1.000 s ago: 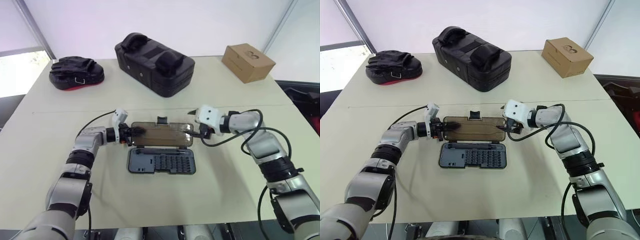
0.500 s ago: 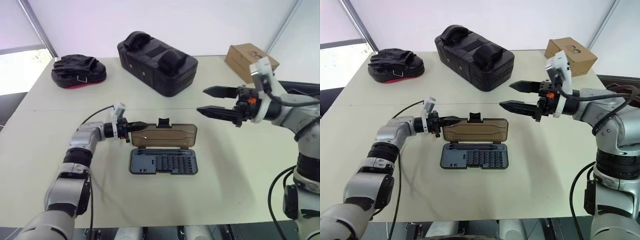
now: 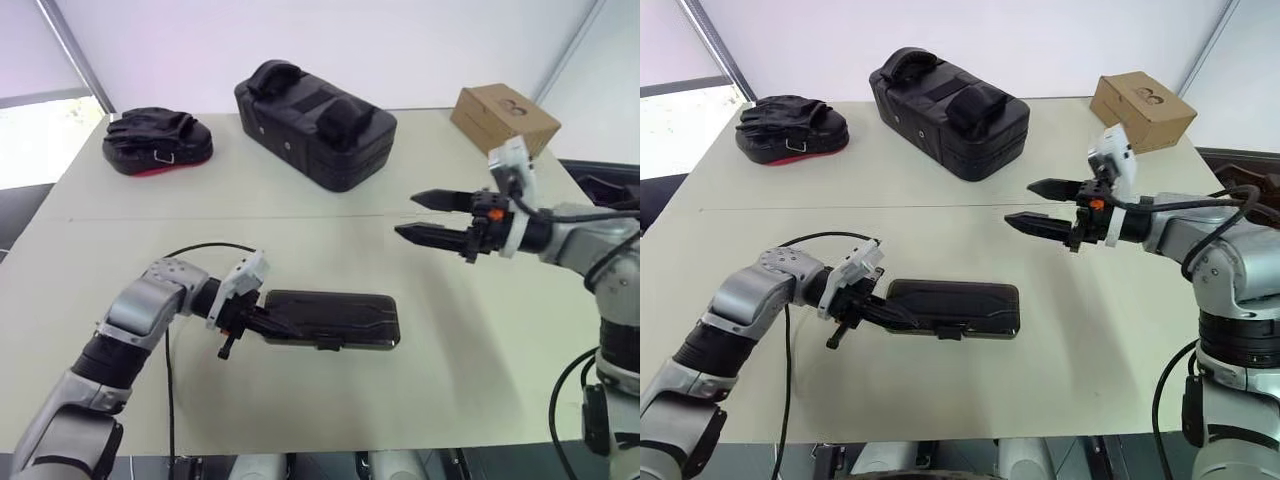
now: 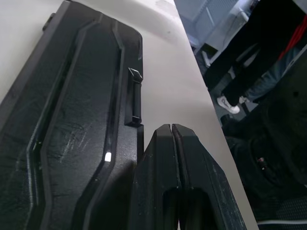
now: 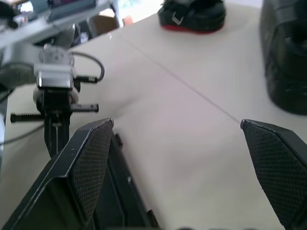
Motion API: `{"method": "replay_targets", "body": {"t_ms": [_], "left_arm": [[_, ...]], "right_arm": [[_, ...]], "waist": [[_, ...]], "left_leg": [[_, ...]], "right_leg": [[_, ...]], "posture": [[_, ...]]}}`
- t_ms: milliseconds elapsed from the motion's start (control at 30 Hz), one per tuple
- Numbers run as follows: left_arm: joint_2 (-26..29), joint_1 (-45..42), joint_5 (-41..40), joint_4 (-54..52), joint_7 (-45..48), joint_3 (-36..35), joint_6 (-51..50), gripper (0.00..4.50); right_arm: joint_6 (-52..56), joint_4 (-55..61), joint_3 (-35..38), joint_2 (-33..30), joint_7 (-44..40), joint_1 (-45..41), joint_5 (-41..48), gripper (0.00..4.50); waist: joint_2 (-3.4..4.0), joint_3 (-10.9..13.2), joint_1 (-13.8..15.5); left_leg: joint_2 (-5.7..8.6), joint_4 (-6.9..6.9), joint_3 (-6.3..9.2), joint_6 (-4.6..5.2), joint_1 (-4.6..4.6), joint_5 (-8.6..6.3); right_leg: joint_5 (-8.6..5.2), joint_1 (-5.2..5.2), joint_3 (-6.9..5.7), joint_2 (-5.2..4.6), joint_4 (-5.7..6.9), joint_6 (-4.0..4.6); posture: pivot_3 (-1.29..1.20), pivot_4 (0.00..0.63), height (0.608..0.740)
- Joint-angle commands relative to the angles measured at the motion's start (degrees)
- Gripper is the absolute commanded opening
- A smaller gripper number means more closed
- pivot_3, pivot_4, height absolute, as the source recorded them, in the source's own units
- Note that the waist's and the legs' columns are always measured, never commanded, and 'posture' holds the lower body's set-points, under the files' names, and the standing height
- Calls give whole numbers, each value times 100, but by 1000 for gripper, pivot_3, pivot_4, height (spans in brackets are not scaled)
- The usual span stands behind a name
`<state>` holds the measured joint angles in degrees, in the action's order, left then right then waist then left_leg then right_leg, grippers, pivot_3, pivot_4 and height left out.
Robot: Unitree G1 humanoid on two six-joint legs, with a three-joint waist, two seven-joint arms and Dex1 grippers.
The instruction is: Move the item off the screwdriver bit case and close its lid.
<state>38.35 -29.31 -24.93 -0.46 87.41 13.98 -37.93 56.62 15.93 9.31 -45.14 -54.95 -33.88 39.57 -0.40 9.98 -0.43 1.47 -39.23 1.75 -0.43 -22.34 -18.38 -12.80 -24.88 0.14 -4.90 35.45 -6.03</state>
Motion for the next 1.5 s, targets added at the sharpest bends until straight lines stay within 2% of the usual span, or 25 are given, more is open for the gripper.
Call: {"method": "replay_targets", "body": {"t_ms": [33, 67, 133, 233, 267, 367, 500, 700, 933, 1100, 1300, 1500], "left_arm": [[-253, -608, -406, 377, -418, -645, -170, 0], [-342, -809, -476, 599, -543, -800, -199, 0], [-538, -1254, -446, 1228, -776, -1004, -38, 0], [-862, -1945, -60, 2474, -1082, -1018, 529, 0], [-973, -2149, 69, 2903, -1151, -1001, 735, 0], [-1225, -2615, 605, 3988, -1143, -717, 1475, 0], [-1568, -2964, 1491, 5156, -853, -82, 2650, 0], [-2183, -3190, 2161, 6118, -691, 261, 3431, 0], [-2529, -3208, 2360, 6476, -781, 115, 3666, 0], [-2647, -3149, 2413, 6514, -782, 51, 3630, 0], [-2618, -3079, 2552, 6471, -579, 116, 3619, 0], [-2657, -2949, 2637, 6219, -151, 226, 3765, 0]], "right_arm": [[-225, 555, -227, -283, -235, 126, 16, 3622], [-227, 727, -328, -344, -322, 191, 79, 3225], [-247, 1113, -572, -469, -515, 313, 177, 2124], [-366, 1469, -963, -640, -769, 444, 131, 475], [-509, 1515, -1113, -736, -863, 497, -3, 62], [-776, 1630, -1455, -893, -1032, 613, -220, 62], [-772, 1899, -1886, -687, -854, 679, -291, 62], [-529, 2462, -2521, -170, -311, 934, -263, 62], [-420, 2773, -3335, 205, 352, 899, -787, 62], [-595, 2548, -4182, 373, 799, 785, -1713, 62], [-661, 2359, -4800, 278, 1230, 586, -2880, 62], [-787, 2344, -5162, -62, 1005, 194, -3691, 62]], "waist": [[-3, 2, 17], [-8, 5, 24], [-10, 6, 3], [-10, 6, -15], [-11, 6, -27], [-14, 8, -30], [-15, 8, -15], [-18, 9, -4], [-19, 8, -11], [-18, 8, -14], [-18, 7, -19], [-17, 5, -22]], "left_leg": [[2, -1, 2, 0, 0, 0], [2, -2, 3, 1, -1, 0], [0, -5, 8, 1, -3, 0], [4, -5, 7, 1, -2, 0], [10, -5, 5, 1, -1, 0], [15, -5, 1, 1, 0, 0], [15, -5, 1, 1, -1, 0], [15, -7, 5, 1, -6, 0], [14, -11, 9, 0, -2, 0], [15, -14, 9, 1, -3, 0], [16, -15, 9, 1, -2, 0], [15, -16, 8, 0, -2, 0]], "right_leg": [[0, 1, -1, 0, 1, 0], [0, 1, -3, 0, 2, -1], [1, 1, -9, 6, 1, -2], [0, 2, -10, 12, 1, -3], [0, 2, -10, 13, 0, -3], [1, 2, -10, 14, -3, -4], [1, 1, -11, 17, -2, -3], [1, 1, -12, 17, -5, -3], [1, 2, -12, 17, 4, -3], [1, 2, -12, 17, 6, -3], [1, 2, -12, 18, 9, -3], [1, 2, -13, 20, 9, -3]], "posture": [[0, 150, 740], [0, 150, 740], [0, 150, 740], [0, 150, 740], [0, 150, 740], [0, 150, 740], [0, 150, 740], [0, 150, 740], [0, 150, 740], [0, 150, 740], [0, 150, 740], [0, 150, 740]]}}
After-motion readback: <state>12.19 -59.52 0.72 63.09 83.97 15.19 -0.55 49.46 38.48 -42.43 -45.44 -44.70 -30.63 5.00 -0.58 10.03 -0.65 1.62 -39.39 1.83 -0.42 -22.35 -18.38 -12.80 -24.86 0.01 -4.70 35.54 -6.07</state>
